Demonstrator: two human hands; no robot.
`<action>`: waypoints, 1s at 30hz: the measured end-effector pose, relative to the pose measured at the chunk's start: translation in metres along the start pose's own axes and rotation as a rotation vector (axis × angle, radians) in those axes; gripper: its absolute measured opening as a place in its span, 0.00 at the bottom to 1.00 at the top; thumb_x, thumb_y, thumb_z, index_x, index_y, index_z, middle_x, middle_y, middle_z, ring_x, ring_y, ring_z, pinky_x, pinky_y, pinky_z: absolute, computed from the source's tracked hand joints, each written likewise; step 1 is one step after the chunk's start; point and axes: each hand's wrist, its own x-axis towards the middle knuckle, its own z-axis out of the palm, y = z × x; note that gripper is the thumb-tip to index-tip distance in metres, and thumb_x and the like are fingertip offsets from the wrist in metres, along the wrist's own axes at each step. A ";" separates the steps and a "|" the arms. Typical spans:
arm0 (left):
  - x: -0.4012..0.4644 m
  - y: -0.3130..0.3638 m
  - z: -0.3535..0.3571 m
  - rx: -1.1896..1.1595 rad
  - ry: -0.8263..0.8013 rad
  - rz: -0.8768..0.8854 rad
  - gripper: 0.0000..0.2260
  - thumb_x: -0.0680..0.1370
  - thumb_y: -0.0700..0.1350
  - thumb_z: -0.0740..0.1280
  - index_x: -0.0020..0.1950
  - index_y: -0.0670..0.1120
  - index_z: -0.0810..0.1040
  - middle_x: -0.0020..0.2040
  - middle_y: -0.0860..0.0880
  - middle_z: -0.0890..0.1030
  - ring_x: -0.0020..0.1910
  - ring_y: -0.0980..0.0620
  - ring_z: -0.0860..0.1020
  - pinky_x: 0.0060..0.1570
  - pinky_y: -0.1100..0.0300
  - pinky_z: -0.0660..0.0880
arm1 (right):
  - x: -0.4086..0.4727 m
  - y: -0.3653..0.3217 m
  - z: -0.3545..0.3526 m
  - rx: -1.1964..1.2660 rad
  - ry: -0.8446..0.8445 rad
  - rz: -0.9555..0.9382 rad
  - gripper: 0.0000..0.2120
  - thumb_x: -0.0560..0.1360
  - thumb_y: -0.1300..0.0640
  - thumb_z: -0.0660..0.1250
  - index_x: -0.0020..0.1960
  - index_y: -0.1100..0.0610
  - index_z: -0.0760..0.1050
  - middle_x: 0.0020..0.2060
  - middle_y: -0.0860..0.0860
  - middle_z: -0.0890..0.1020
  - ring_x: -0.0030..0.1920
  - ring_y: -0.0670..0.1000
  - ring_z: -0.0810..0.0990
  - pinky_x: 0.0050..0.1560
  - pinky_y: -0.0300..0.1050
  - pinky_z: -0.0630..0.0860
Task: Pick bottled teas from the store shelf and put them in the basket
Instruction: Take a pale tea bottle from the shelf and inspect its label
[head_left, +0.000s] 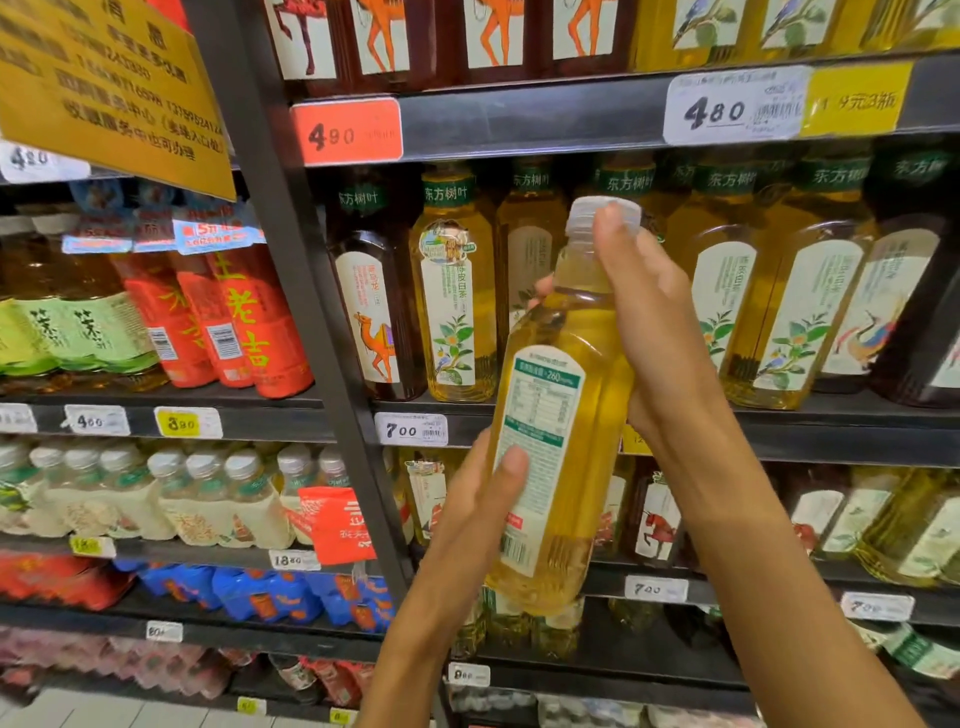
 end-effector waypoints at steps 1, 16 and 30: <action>0.001 0.000 0.002 -0.004 0.002 -0.019 0.18 0.67 0.74 0.62 0.54 0.74 0.75 0.55 0.68 0.80 0.54 0.68 0.78 0.45 0.76 0.73 | 0.001 -0.001 -0.002 -0.019 -0.001 0.034 0.13 0.80 0.44 0.59 0.57 0.50 0.73 0.46 0.57 0.84 0.47 0.54 0.85 0.53 0.54 0.80; 0.012 -0.020 -0.008 -0.449 -0.097 -0.336 0.32 0.75 0.70 0.55 0.62 0.47 0.79 0.55 0.42 0.83 0.54 0.43 0.82 0.48 0.52 0.80 | 0.001 0.009 -0.015 0.354 -0.284 0.196 0.21 0.79 0.43 0.56 0.58 0.59 0.74 0.43 0.57 0.83 0.47 0.56 0.83 0.53 0.52 0.79; 0.001 -0.005 0.010 -0.484 -0.006 -0.272 0.28 0.69 0.69 0.62 0.62 0.56 0.80 0.62 0.42 0.80 0.56 0.42 0.81 0.51 0.48 0.80 | 0.005 0.018 -0.018 0.129 -0.112 0.330 0.13 0.79 0.47 0.62 0.54 0.55 0.77 0.41 0.52 0.85 0.43 0.48 0.84 0.44 0.42 0.78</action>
